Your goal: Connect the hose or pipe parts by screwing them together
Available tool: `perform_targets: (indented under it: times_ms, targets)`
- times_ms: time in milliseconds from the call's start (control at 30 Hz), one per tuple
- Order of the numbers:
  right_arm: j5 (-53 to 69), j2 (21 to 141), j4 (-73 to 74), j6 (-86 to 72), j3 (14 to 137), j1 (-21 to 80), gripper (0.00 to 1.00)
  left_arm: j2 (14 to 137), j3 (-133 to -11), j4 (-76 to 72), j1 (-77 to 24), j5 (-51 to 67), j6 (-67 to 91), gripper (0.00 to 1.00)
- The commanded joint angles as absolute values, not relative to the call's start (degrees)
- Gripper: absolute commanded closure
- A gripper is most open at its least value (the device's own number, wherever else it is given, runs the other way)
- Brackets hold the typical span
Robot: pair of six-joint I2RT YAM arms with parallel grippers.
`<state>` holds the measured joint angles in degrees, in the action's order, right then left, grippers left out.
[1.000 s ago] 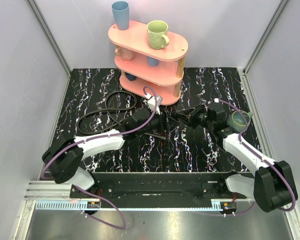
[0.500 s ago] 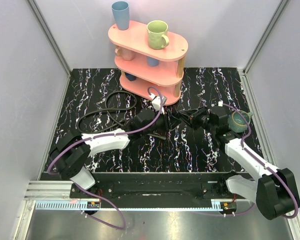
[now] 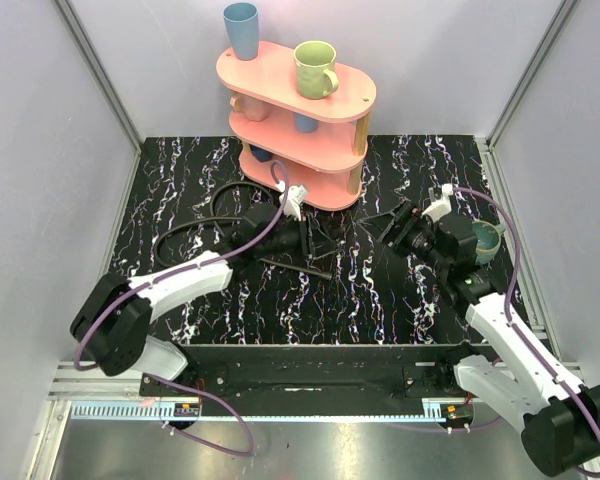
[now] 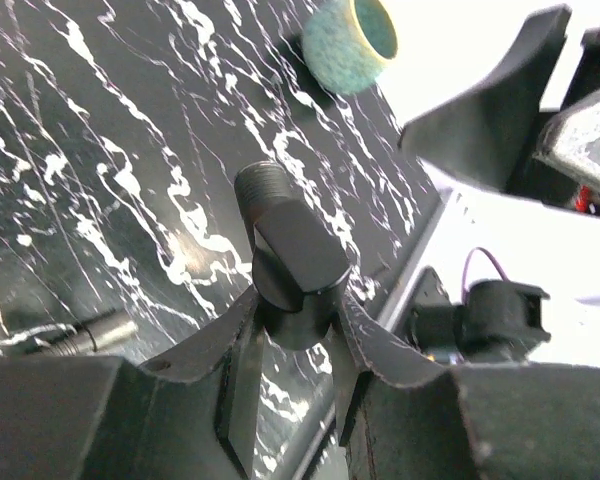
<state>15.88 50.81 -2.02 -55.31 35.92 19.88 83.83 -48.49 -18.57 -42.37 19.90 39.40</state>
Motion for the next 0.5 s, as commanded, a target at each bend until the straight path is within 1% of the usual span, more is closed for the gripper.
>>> perform_targets:
  times_ms: [0,33,67,100,267,367,467]
  targets:
    - [27.0,49.8,-3.4,-33.1,40.4,20.2,0.19,75.9,-47.9,-13.6,-40.8,37.0,37.3,1.0]
    - [30.1,49.8,-4.1,-29.1,40.8,20.2,0.19,74.8,-47.7,-12.6,-40.3,38.7,36.4,1.0]
    - [36.9,50.1,-5.8,-27.9,40.8,20.2,0.19,72.9,-47.6,-10.8,-40.2,40.2,35.9,1.0]
    - [40.0,50.5,-6.7,-26.6,40.9,20.2,0.19,72.0,-47.3,-10.1,-40.0,43.5,35.5,1.0]
    - [57.3,54.3,-13.6,-27.4,41.0,20.2,0.19,69.1,-46.8,-8.4,-39.5,51.8,35.0,1.0]
    - [63.4,58.0,-16.4,-29.5,41.0,20.2,0.19,69.1,-47.3,-7.4,-39.5,54.1,34.4,1.0]
    - [65.9,58.8,-19.7,-31.8,40.3,20.3,0.21,69.3,-47.4,-7.9,-39.5,55.8,34.8,1.0]
